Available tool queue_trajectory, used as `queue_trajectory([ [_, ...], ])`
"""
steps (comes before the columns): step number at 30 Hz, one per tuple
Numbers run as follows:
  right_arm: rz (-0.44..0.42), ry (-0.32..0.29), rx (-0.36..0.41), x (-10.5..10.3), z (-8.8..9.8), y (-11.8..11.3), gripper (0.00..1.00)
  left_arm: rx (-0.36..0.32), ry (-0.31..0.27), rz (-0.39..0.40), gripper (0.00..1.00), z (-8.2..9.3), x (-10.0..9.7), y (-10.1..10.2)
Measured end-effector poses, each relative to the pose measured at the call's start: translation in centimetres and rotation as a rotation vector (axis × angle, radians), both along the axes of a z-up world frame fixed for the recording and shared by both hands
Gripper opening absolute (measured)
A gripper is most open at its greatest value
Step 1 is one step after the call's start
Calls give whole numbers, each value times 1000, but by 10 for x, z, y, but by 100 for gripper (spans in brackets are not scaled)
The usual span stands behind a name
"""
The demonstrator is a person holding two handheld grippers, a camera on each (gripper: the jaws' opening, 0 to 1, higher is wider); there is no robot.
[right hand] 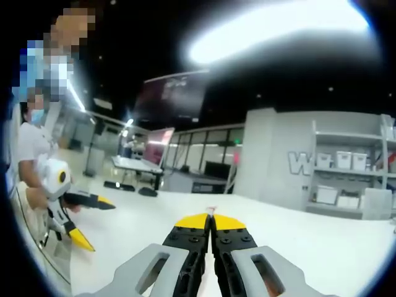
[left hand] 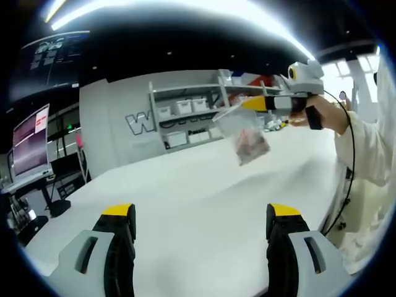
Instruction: Open the resealable bag by pulling the two sides of the seal apart until the entire bag opening is separated and visibly accessible.
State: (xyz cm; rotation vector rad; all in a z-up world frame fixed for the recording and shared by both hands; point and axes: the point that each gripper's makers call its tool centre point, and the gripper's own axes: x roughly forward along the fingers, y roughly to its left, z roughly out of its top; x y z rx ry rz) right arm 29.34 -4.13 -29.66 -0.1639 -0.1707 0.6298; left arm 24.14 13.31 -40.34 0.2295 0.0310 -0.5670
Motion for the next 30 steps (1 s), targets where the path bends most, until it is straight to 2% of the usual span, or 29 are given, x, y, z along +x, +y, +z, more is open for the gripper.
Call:
queue_trajectory([
  [14, -15, 2, 6, -9, -2, -9, 0, 3, -4, 4, 86, 0, 0, 1],
  [30, 5, -4, -4, -32, -6, -7, 0, 6, -8, 2, 86, 1, -3, -1],
])
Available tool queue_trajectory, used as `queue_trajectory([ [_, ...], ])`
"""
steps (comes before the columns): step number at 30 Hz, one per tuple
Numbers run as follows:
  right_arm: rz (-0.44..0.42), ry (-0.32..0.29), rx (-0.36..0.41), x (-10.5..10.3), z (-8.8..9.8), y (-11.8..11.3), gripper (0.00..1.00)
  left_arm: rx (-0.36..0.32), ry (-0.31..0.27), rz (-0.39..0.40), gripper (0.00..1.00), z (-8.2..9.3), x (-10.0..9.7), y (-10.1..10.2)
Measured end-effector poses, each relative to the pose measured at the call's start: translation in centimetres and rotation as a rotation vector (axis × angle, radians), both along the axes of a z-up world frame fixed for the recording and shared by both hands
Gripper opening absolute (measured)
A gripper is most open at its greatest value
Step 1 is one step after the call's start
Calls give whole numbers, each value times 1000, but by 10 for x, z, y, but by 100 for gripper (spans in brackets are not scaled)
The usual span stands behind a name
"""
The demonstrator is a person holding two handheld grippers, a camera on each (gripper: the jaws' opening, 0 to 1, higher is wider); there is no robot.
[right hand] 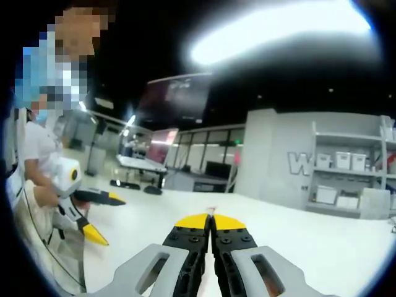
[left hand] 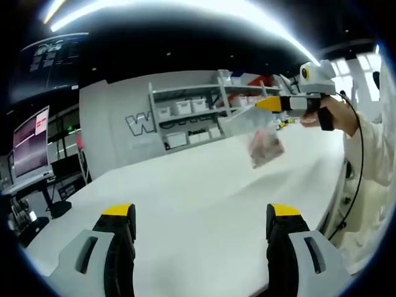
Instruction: Open the resealable bag by pulling the two sides of the seal apart until the entire bag opening is separated and visibly accessible.
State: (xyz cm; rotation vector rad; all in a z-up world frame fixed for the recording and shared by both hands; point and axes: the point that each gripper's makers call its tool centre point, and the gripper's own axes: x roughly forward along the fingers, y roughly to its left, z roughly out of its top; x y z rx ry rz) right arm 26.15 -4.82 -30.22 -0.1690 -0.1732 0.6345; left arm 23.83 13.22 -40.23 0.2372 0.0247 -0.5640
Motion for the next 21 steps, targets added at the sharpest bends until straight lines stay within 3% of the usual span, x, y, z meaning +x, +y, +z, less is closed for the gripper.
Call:
queue_trajectory([
  [21, 35, 62, 19, -22, -25, 7, 0, -6, -3, -3, 86, 2, -1, 0],
])
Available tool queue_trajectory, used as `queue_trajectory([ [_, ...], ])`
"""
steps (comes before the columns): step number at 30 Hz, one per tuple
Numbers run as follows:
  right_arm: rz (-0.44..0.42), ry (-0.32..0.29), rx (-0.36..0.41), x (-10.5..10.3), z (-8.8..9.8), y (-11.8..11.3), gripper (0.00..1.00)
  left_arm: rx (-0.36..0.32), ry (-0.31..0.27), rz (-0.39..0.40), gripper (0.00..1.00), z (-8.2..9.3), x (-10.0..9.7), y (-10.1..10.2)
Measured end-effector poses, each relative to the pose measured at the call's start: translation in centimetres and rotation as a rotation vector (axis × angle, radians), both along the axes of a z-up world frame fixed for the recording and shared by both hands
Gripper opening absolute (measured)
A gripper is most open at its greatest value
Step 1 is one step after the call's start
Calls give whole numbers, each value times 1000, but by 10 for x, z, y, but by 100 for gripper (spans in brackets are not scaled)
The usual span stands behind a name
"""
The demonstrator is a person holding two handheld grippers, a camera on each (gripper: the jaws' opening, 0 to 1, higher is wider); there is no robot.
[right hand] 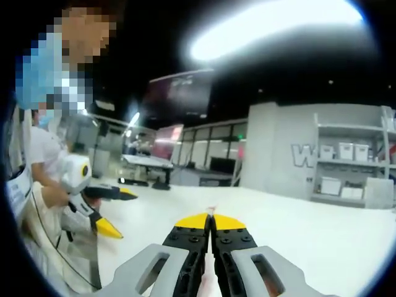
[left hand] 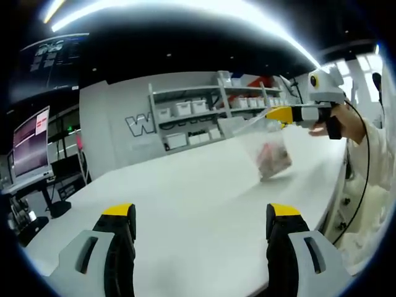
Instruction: Open the resealable bag by pulling the two sides of the seal apart until the entire bag opening is separated and visibly accessible.
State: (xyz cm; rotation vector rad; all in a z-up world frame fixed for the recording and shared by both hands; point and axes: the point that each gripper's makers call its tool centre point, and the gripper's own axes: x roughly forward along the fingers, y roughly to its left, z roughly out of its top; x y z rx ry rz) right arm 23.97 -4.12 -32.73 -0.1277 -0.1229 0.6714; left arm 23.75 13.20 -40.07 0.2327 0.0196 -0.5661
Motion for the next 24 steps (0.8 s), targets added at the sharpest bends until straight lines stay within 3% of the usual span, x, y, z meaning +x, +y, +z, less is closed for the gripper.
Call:
queue_trajectory([
  [11, 44, 27, -30, -21, -12, 13, 0, 0, 7, -3, 86, -3, -1, -1],
  [24, 62, 33, -56, -28, -17, 21, 0, -5, 6, -2, 86, -3, 0, 1],
])
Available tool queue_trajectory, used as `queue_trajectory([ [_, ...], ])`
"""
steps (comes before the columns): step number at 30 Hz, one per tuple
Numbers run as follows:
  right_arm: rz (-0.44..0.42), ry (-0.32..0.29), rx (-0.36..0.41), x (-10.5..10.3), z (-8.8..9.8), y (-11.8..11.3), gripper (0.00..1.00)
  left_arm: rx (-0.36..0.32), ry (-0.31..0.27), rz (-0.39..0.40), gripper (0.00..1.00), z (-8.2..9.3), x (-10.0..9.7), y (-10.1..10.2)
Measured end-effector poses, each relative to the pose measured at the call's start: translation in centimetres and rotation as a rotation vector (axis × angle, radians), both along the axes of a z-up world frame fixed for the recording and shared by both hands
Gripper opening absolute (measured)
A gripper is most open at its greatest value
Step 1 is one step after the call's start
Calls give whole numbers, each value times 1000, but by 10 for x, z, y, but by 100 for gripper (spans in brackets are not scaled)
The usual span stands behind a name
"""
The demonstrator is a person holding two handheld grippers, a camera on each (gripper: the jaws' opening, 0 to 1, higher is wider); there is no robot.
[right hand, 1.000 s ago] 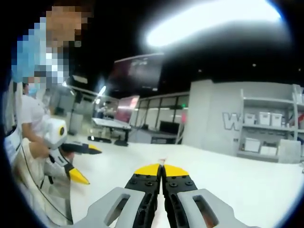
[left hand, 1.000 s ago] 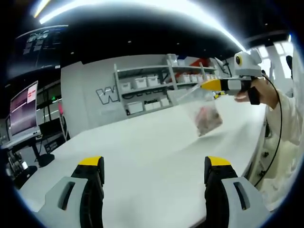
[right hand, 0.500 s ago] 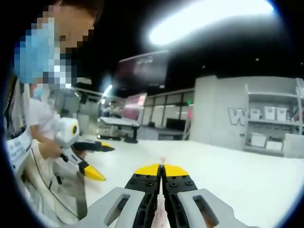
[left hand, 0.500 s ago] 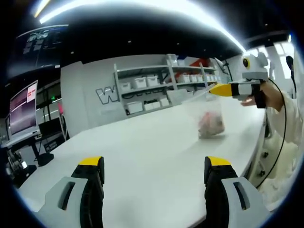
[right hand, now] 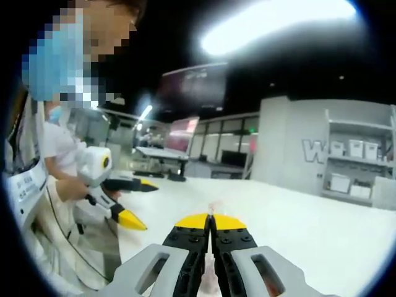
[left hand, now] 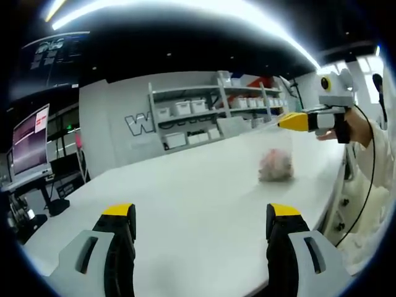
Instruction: Open the resealable bag by pulling the two sides of the seal apart until the entire bag opening is separated and visibly accessible.
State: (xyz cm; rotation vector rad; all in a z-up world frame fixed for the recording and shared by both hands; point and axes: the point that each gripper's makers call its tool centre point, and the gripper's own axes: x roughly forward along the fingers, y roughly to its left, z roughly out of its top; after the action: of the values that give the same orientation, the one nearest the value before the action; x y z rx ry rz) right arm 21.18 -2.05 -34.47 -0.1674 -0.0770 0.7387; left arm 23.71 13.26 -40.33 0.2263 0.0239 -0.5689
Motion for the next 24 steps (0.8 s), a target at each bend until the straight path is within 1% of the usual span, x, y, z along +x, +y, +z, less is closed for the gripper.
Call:
queue_trajectory([
  [5, 44, 20, -14, -8, -7, 10, 0, -1, -4, 0, 86, 2, 0, 0],
  [7, 90, 44, -60, -16, -18, 19, 0, -4, -7, 3, 86, 2, 0, 1],
  [10, 115, 52, -138, -22, -33, 29, 0, -7, -8, 7, 86, 2, 0, 2],
  [13, 154, 68, -167, -29, -45, 39, 0, -12, -7, 7, 86, 2, -1, 2],
  [18, 169, 72, -202, -35, -56, 44, 0, -33, -12, 2, 86, 5, -4, 2],
  [24, 175, 85, -219, -39, -65, 45, 0, -43, -11, -3, 86, 4, -5, 0],
])
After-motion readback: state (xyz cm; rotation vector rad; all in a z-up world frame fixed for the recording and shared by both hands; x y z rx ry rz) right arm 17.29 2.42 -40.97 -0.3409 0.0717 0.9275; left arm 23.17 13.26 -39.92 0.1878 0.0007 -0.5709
